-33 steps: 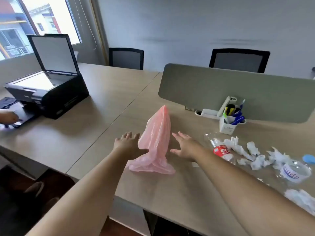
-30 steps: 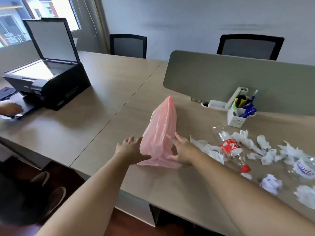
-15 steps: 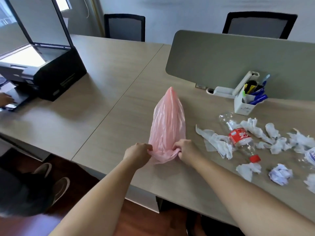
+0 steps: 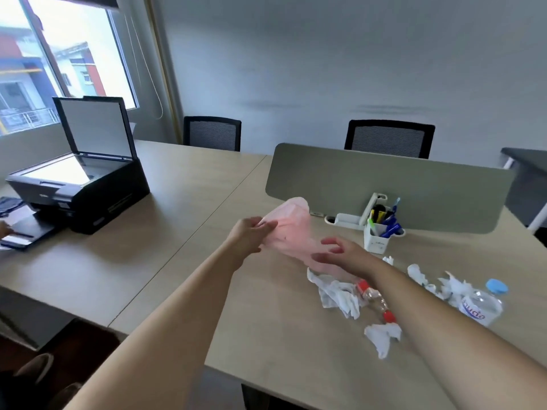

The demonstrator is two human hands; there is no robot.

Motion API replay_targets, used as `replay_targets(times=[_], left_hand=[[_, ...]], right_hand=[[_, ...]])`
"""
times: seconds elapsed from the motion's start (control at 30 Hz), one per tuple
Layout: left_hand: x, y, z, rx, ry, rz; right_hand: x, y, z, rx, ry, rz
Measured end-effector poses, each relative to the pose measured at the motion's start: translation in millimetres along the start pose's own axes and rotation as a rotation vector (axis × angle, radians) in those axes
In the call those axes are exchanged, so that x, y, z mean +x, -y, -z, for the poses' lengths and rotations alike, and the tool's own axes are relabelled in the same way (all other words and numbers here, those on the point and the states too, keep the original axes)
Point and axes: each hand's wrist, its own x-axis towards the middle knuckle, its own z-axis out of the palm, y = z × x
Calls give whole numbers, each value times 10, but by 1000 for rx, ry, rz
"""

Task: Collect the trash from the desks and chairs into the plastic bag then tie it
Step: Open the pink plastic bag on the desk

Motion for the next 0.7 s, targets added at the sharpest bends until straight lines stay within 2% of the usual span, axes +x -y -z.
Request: replay_targets(times=[0.17, 0.3, 0.33, 0.43, 0.47, 0.57, 0.63, 0.7], left_hand=[[-217, -246, -290, -161, -3, 50], [-332, -291, -418, -263, 10, 108], [-362, -298, -451, -279, 40, 115], [-429, -333, -550, -269, 114, 102], [-454, -346, -584, -277, 136, 99], [-548, -404, -728, -346, 179, 127], [-585, -406, -761, -373, 184, 160], [-593, -394, -706, -357, 150, 164]], right_hand=[[-268, -25, 184, -122, -72, 67], [-504, -65, 271, -145, 108, -77], [-548, -65, 266, -125, 76, -70], [-559, -16, 247, -173, -227, 99], [-570, 39, 229, -182, -250, 161], [-596, 108, 133, -185, -155, 208], [-537, 20, 68, -285, -226, 193], [-503, -116, 129, -223, -362, 134]])
